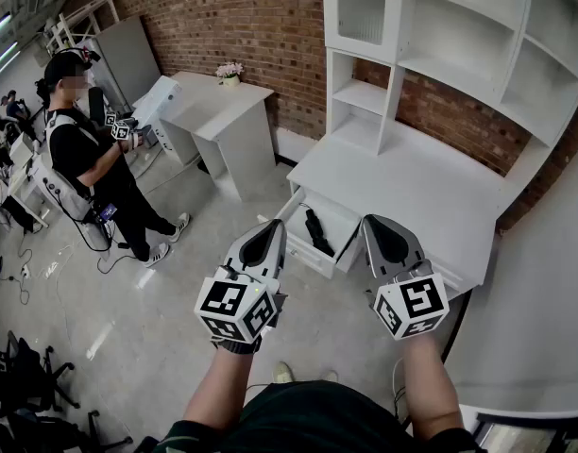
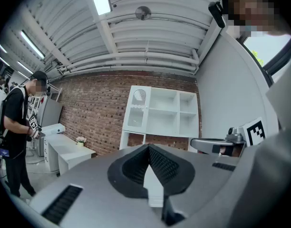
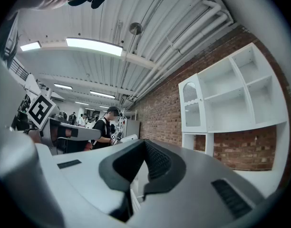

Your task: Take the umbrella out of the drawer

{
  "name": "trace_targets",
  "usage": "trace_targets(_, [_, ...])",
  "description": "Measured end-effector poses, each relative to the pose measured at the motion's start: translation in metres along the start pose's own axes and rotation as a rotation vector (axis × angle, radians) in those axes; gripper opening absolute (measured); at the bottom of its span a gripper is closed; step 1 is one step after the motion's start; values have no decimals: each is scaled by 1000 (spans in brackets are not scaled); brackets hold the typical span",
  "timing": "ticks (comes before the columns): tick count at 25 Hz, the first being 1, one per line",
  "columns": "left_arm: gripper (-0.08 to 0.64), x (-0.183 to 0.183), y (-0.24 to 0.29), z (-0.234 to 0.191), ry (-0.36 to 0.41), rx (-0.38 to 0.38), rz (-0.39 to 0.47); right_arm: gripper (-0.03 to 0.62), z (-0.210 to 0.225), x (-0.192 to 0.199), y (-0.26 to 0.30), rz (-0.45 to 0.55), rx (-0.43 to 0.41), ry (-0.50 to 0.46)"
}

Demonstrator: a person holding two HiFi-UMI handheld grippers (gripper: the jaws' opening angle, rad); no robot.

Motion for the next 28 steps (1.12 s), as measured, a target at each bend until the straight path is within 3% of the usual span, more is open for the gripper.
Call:
trace_targets(11, [6, 2, -3, 5, 10, -7, -3, 3, -3, -2, -6, 11, -4, -22])
trace_targets(28, [6, 19, -6, 19, -2, -47, -25, 5, 12, 11, -28, 7, -55, 46])
Point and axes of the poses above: the fingertips, and each gripper's own axes: y forward along the fingers, z to its right, x out of its underside, the point moved 1 cm from there along -y, backward along the fingers, and after that the axes turned 9 degrees about x, right-handed, at the moved point
